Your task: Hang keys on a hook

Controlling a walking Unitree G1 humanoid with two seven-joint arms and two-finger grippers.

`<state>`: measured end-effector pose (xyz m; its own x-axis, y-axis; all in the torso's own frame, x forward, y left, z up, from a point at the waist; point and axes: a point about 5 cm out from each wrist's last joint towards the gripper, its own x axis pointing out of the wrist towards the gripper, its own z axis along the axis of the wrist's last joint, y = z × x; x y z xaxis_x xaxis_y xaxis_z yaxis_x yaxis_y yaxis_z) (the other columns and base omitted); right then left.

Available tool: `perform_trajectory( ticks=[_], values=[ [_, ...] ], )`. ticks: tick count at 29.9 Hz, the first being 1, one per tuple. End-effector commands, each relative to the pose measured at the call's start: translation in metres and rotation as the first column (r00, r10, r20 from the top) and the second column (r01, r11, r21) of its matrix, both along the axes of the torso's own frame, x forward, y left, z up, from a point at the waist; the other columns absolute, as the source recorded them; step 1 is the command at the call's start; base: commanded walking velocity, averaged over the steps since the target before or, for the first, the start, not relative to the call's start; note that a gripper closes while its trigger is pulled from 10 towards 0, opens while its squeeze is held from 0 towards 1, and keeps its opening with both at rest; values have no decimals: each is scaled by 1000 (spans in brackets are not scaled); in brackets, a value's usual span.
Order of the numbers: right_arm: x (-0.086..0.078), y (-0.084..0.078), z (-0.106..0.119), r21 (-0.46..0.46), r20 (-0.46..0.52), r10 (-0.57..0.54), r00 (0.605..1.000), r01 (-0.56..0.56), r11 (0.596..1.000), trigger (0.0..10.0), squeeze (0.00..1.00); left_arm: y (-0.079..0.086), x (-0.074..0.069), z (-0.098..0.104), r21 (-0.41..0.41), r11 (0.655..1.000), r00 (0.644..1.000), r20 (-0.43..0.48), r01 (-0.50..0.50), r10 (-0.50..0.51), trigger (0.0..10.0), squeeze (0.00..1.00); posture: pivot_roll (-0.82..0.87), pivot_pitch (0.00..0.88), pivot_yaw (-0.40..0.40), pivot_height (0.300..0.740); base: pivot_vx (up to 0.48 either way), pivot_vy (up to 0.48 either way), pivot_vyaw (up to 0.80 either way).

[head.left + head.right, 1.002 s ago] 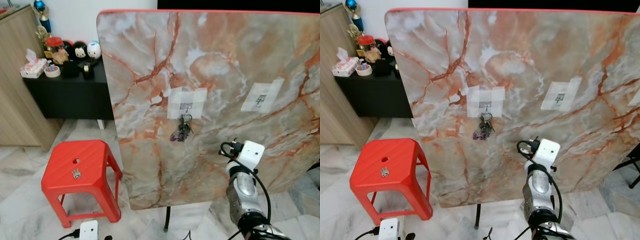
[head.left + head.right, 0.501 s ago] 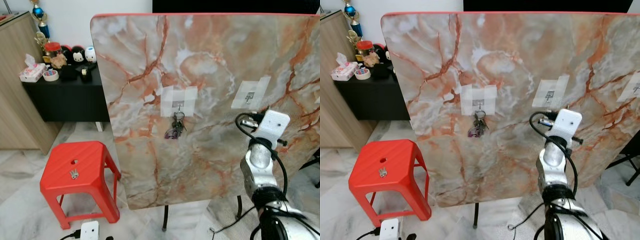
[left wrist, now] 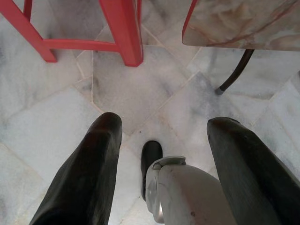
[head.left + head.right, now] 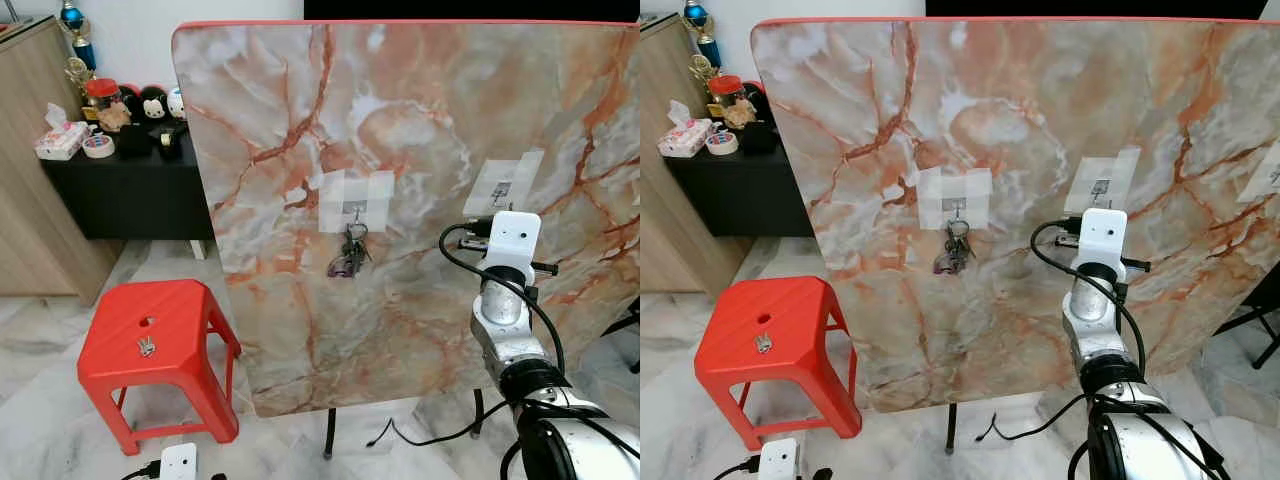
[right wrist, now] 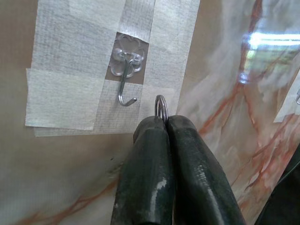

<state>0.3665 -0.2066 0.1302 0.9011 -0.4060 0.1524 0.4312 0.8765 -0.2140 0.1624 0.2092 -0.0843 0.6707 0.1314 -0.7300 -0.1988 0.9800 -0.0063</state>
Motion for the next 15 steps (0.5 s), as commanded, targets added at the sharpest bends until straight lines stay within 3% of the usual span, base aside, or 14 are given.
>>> perform_trajectory(
  ticks=[1,6,15],
  values=[
    [4,-2,10,-16,22,-6,1000,7,1000,10000,0,1,-6,-3,-9,1000,1000,-28,-13,12,10000,0,65,0,-41,740,0,0,0],
    [4,2,14,-39,61,-8,998,10,999,10000,0,0,-6,-3,-12,1000,999,-31,-12,12,10000,0,68,0,-40,740,0,0,0],
    [2,10,8,-69,48,15,999,-12,998,10000,0,0,-7,-4,-14,1000,999,-31,-13,13,10000,0,70,0,-41,740,0,0,0]
  ],
)
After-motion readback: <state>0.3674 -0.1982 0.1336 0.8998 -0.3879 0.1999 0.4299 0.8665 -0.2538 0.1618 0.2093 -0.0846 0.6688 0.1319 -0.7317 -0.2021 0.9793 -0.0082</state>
